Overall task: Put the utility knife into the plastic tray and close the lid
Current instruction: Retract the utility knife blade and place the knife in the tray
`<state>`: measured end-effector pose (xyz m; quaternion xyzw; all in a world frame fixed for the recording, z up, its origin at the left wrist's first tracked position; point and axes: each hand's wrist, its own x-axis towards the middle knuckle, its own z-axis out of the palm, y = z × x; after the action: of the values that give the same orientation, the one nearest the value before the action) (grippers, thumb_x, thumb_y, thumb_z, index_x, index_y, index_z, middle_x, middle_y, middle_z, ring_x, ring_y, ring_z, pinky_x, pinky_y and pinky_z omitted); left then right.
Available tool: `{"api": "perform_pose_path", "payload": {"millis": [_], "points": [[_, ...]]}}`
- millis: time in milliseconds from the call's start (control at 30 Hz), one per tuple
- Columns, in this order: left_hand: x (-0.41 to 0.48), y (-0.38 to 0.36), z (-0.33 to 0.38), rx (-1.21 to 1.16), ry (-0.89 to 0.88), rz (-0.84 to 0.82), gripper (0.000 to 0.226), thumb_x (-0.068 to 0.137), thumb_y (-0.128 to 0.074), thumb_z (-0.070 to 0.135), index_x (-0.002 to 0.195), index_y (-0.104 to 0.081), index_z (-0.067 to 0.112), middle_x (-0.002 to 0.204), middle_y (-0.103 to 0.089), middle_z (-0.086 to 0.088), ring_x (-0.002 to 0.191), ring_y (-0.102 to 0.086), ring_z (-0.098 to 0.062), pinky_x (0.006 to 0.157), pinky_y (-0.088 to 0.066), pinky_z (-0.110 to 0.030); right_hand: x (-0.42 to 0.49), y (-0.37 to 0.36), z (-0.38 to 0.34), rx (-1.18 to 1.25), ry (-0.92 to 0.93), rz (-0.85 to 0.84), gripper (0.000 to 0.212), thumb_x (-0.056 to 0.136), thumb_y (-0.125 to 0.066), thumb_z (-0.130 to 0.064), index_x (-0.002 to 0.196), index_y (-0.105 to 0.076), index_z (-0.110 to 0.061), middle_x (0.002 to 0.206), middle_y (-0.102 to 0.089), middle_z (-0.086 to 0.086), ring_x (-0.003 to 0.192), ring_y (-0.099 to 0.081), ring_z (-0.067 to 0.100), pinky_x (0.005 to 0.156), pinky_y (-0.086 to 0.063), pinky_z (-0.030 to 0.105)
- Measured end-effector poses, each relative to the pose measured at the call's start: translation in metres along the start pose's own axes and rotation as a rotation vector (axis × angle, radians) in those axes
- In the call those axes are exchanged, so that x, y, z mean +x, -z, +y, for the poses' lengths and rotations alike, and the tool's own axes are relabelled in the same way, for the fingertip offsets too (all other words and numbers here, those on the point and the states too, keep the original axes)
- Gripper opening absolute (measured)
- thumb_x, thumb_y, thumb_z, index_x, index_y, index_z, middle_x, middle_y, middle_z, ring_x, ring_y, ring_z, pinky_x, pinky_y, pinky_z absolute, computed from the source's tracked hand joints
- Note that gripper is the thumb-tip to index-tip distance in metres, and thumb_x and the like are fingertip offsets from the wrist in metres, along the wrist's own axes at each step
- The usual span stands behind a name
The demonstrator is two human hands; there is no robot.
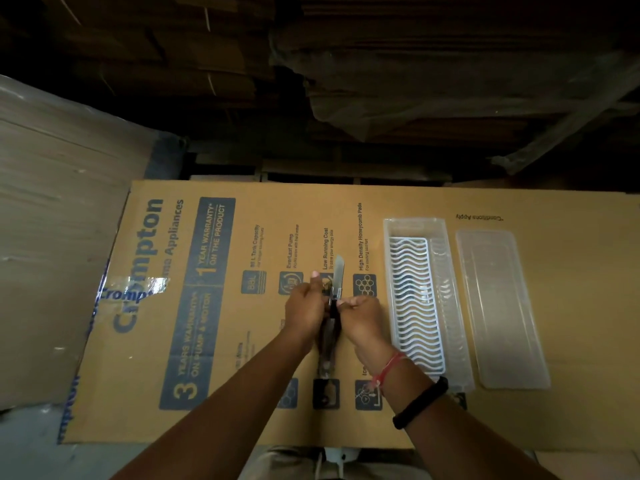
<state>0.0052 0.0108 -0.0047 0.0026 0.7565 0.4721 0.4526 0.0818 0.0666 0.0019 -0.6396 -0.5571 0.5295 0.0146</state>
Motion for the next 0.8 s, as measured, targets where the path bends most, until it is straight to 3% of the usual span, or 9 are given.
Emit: {"api": "perform_pose_path", "payload": {"millis": [67, 133, 200, 267, 333, 400, 533, 633, 800], "points": [[0.001, -0.001, -0.004, 0.039, -0.005, 0.02, 0.062, 0.084, -0.038, 0.066, 0.067, -0.052, 0.008, 0.063, -0.05, -0.012, 0.057, -0.046, -0.026, 0.066, -0.039, -0.04, 0.002, -0.002, 0.002, 0.015, -0.029, -0.001, 0.015, 0.087, -0.064, -0.014, 0.088, -0.075, -0.004, 0.088, -0.076, 0.015, 0.083, -0.071, 0.028, 0.076, -0.059, 0.039], [0.002, -0.002, -0.005, 0.054, 0.015, 0.056, 0.064, 0.089, -0.043, 0.059, 0.075, -0.061, 0.0, 0.075, -0.066, -0.022, 0.069, -0.063, -0.035, 0.072, -0.052, -0.047, 0.002, -0.002, 0.002, 0.04, -0.05, -0.004, 0.012, 0.084, -0.068, -0.012, 0.087, -0.074, -0.002, 0.087, -0.075, 0.016, 0.084, -0.071, 0.029, 0.075, -0.058, 0.038], [0.002, -0.002, -0.003, 0.052, 0.042, 0.072, 0.053, 0.094, -0.048, 0.049, 0.078, -0.064, 0.001, 0.088, -0.073, -0.025, 0.084, -0.07, -0.037, 0.081, -0.056, -0.05, 0.001, -0.001, 0.002, 0.08, -0.062, 0.001, 0.014, 0.082, -0.071, -0.009, 0.09, -0.072, 0.002, 0.089, -0.074, 0.018, 0.083, -0.07, 0.03, 0.072, -0.056, 0.035], [0.004, -0.002, -0.002, 0.038, 0.063, 0.065, 0.044, 0.094, -0.055, 0.039, 0.076, -0.065, 0.0, 0.089, -0.074, -0.026, 0.083, -0.071, -0.037, 0.082, -0.057, -0.051, 0.0, 0.001, 0.0, 0.123, -0.062, -0.003, 0.012, 0.082, -0.071, -0.006, 0.089, -0.07, 0.004, 0.086, -0.072, 0.016, 0.079, -0.066, 0.026, 0.068, -0.053, 0.03], [0.005, -0.003, -0.001, 0.011, 0.074, 0.052, 0.04, 0.093, -0.059, 0.031, 0.08, -0.067, -0.007, 0.089, -0.073, -0.03, 0.074, -0.069, -0.032, 0.077, -0.057, -0.046, -0.001, 0.003, -0.002, 0.162, -0.065, -0.011, 0.006, 0.082, -0.071, -0.004, 0.08, -0.066, -0.005, 0.076, -0.065, 0.009, 0.076, -0.061, 0.021, 0.067, -0.05, 0.028], [0.002, -0.003, 0.001, -0.011, 0.085, 0.037, 0.036, 0.093, -0.061, 0.026, 0.077, -0.068, -0.005, 0.084, -0.071, -0.031, 0.069, -0.063, -0.027, 0.07, -0.052, -0.039, 0.0, 0.003, 0.0, 0.172, -0.054, -0.007, 0.019, 0.081, -0.072, -0.004, 0.07, -0.06, -0.014, 0.071, -0.062, 0.003, 0.074, -0.06, 0.02, 0.07, -0.05, 0.029], [-0.002, -0.001, 0.007, -0.062, 0.131, -0.009, 0.025, 0.094, -0.063, 0.015, 0.073, -0.066, 0.002, 0.071, -0.067, -0.015, 0.062, -0.062, -0.023, 0.061, -0.052, -0.028, -0.001, 0.005, 0.004, 0.169, -0.039, -0.038, 0.007, 0.08, -0.074, -0.009, 0.08, -0.067, -0.01, 0.073, -0.064, 0.002, 0.071, -0.061, 0.016, 0.066, -0.049, 0.024], [-0.004, 0.003, 0.012, -0.089, 0.162, -0.029, 0.012, 0.092, -0.063, 0.008, 0.089, -0.068, -0.003, 0.076, -0.068, -0.014, 0.066, -0.063, -0.023, 0.059, -0.052, -0.026, -0.002, 0.01, 0.004, 0.199, -0.015, -0.077, 0.011, 0.082, -0.073, -0.009, 0.091, -0.068, -0.006, 0.076, -0.064, 0.002, 0.069, -0.059, 0.011, 0.06, -0.045, 0.02], [-0.008, 0.006, 0.021, -0.147, 0.137, -0.074, 0.019, 0.087, -0.069, 0.005, 0.1, -0.068, -0.009, 0.082, -0.07, -0.014, 0.072, -0.066, -0.019, 0.055, -0.055, -0.017, -0.007, 0.023, -0.006, 0.244, 0.048, -0.138, 0.017, 0.084, -0.07, -0.008, 0.076, -0.061, -0.019, 0.078, -0.065, 0.004, 0.069, -0.06, 0.013, 0.063, -0.047, 0.023]]}}
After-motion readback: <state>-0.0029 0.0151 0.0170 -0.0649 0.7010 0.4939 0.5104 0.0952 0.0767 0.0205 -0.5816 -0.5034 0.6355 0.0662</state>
